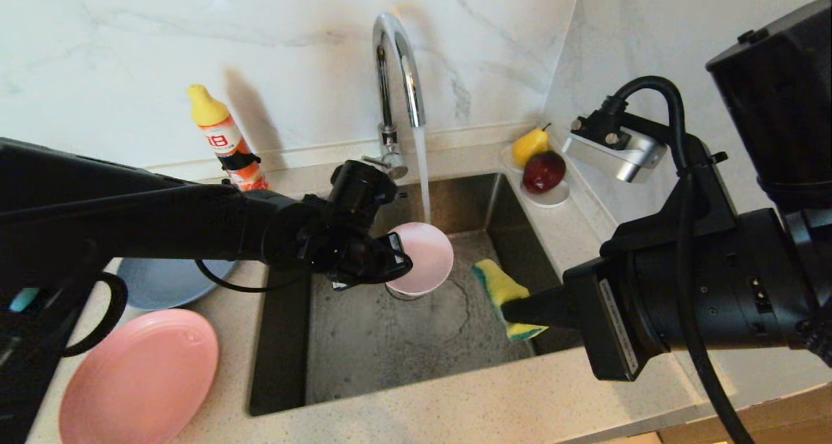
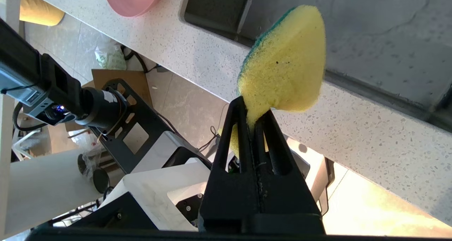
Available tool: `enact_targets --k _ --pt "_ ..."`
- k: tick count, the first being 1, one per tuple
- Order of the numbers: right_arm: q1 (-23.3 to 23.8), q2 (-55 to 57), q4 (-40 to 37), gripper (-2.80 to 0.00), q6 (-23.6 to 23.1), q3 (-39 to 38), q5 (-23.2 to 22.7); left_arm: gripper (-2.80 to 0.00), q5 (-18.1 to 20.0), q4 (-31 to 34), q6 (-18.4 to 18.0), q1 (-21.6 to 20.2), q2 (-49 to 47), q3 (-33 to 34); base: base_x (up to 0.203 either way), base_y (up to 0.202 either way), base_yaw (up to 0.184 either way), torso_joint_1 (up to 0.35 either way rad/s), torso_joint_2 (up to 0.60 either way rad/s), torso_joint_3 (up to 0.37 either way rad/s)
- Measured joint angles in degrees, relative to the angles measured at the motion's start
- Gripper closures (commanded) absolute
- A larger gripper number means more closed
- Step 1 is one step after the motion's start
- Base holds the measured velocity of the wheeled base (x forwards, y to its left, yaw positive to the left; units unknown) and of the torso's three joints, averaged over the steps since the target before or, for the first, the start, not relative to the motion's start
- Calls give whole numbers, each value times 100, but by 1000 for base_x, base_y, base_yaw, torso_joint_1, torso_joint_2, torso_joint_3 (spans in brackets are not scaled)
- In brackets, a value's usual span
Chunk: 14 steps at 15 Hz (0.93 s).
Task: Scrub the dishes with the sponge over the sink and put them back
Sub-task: Rinse the bowl
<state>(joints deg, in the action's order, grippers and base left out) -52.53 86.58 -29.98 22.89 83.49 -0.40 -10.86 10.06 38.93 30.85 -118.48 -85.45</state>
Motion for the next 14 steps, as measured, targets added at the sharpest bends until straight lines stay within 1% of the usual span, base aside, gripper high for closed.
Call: enact_targets --k 2,5,6,11,14 --pt "-2 10 0 0 0 0 -1 0 13 2 85 -98 -107 -127 0 0 0 0 0 0" --pt "-6 33 -1 0 -4 5 7 0 288 13 193 -184 -219 -275 0 0 0 0 0 0" --pt "-6 40 0 0 -2 18 7 0 326 13 211 -194 -246 -343 0 0 0 0 0 0" --pt "8 60 -6 0 1 -14 17 0 343 377 225 -195 -622 -1056 0 0 0 0 0 0" --pt "72 57 -1 0 0 -89 10 0 361 390 245 -195 -831 -1266 0 0 0 0 0 0"
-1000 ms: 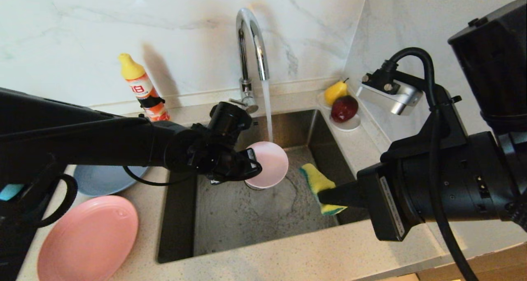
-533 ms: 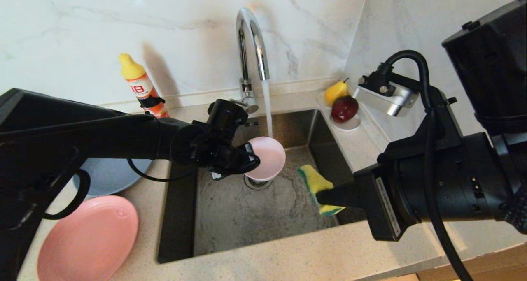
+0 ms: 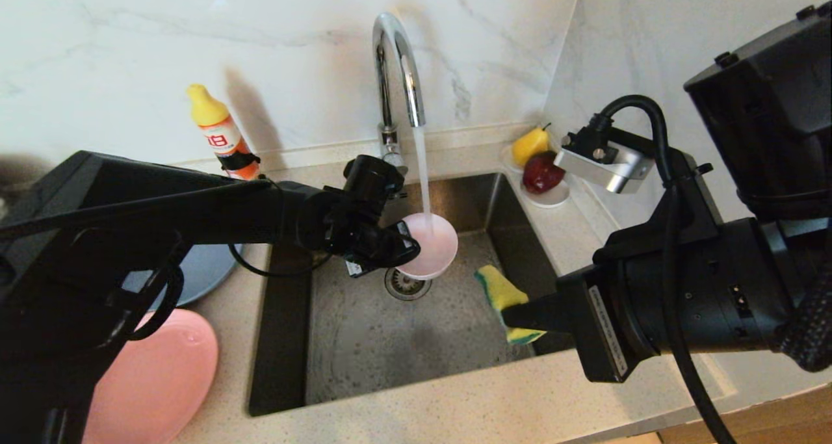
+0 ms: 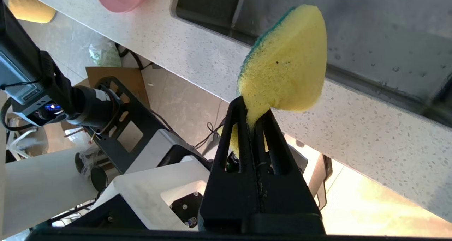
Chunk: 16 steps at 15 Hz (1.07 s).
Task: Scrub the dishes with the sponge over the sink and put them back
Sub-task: Rinse the bowl
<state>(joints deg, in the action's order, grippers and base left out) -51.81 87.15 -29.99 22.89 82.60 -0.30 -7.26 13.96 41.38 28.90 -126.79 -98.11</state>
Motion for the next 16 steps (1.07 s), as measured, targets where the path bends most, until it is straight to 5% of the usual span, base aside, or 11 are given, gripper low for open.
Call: enact_targets --k 16 --pt "33 -5 -5 0 -7 -57 3 0 137 318 358 45 277 564 0 0 0 0 0 0"
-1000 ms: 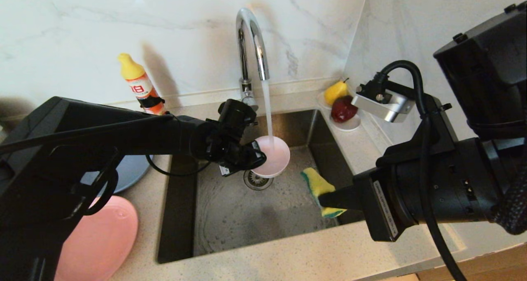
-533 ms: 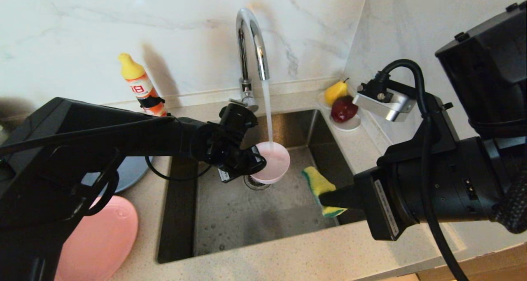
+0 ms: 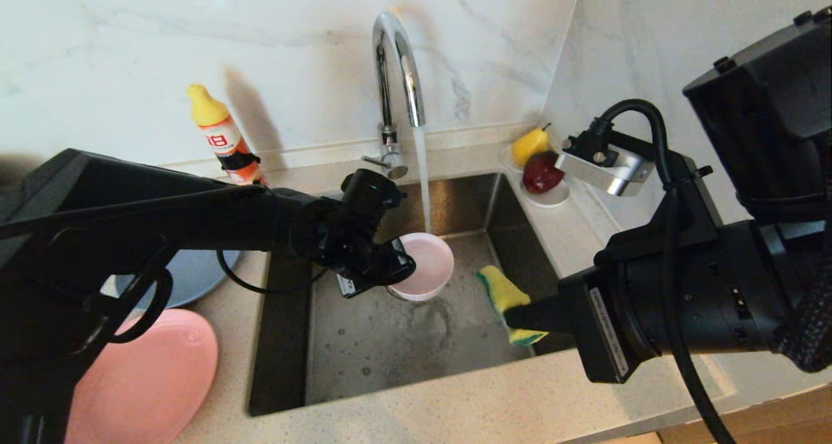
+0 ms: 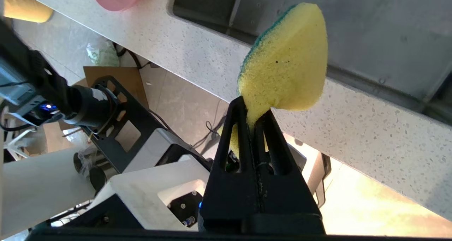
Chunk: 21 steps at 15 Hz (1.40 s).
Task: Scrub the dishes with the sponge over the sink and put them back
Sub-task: Rinse the bowl
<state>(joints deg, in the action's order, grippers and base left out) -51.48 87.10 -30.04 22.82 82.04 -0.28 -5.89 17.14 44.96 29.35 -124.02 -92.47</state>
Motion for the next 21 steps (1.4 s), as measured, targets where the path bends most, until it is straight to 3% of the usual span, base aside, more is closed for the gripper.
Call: enact_targets --k 4,6,8,14,21 --pt "104 -13 5 0 5 -114 1 0 -522 -60 -135 -30 598 423 0 0 0 0 0 0" --pt "138 -6 5 0 7 -140 -14 0 -1013 -159 -377 -98 1006 582 0 0 0 0 0 0" --pt "146 20 27 0 7 -164 -14 0 -1271 -561 -733 -163 1480 879 0 0 0 0 0 0" --pt "151 145 352 0 9 -246 -3 0 -1397 -3538 -2810 -587 2709 2531 0 0 0 0 0 0" --pt "160 240 356 0 7 -293 -24 0 -1396 -6440 -4227 -728 3238 3453 0 0 0 0 0 0"
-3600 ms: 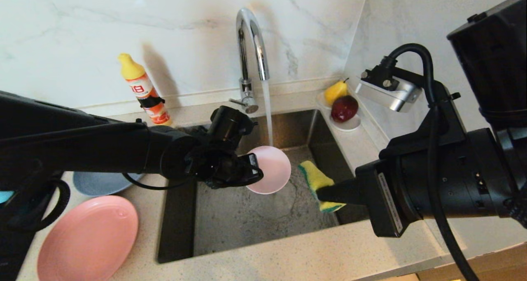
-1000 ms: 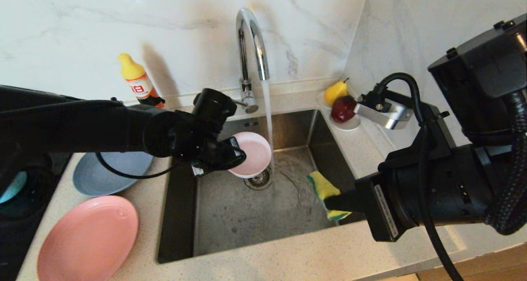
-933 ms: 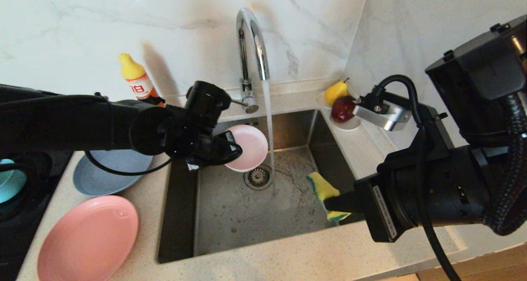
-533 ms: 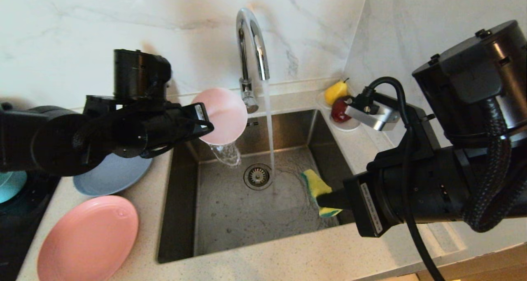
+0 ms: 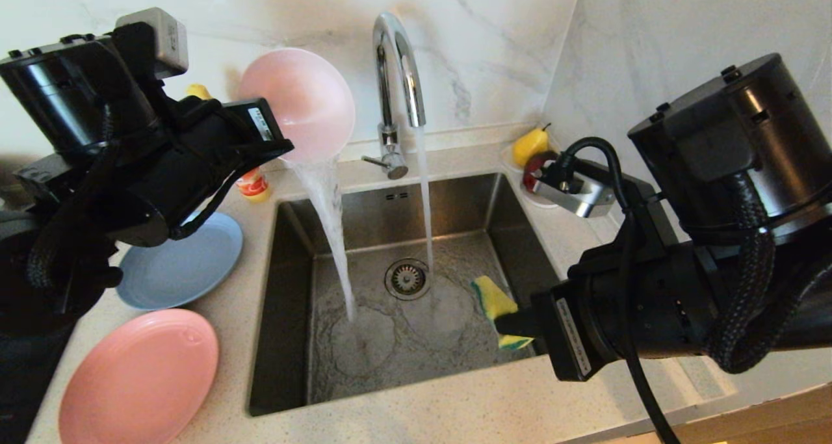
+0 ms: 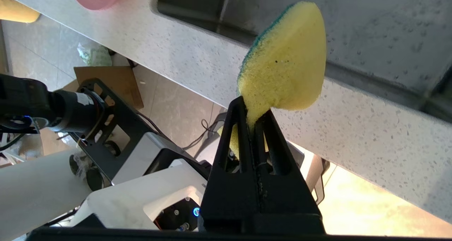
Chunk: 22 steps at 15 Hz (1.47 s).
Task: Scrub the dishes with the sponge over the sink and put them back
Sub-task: Rinse the bowl, then place the bowl on the table
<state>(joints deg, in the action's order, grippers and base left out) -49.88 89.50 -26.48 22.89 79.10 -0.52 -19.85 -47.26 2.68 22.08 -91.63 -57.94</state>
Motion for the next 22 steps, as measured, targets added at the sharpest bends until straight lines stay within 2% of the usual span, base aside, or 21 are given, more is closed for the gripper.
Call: enact_targets --k 4,7,10,14,16,18,20,22 --pt "55 24 7 0 -5 -61 -10 0 36 -632 -335 -2 174 235 0 0 0 0 0 0" --pt "63 27 10 0 -10 -61 -1 0 119 -1779 -577 5 290 443 0 0 0 0 0 0" --pt "69 32 7 0 -10 -61 -1 0 205 -2035 -616 13 467 643 0 0 0 0 0 0" --pt "69 32 7 0 -13 -35 9 0 243 -1959 -592 11 615 686 0 0 0 0 0 0" --pt "68 32 10 0 -14 -20 19 0 164 -1498 -574 -26 639 679 0 0 0 0 0 0" --pt "69 21 7 0 -16 -6 23 0 133 -603 -463 -107 697 692 0 0 0 0 0 0" --pt "68 -1 5 0 -13 -48 36 0 145 664 -230 -220 816 592 0 0 0 0 0 0" --pt "79 -23 5 0 -10 -94 38 0 203 2372 59 -358 920 152 0 0 0 0 0 0"
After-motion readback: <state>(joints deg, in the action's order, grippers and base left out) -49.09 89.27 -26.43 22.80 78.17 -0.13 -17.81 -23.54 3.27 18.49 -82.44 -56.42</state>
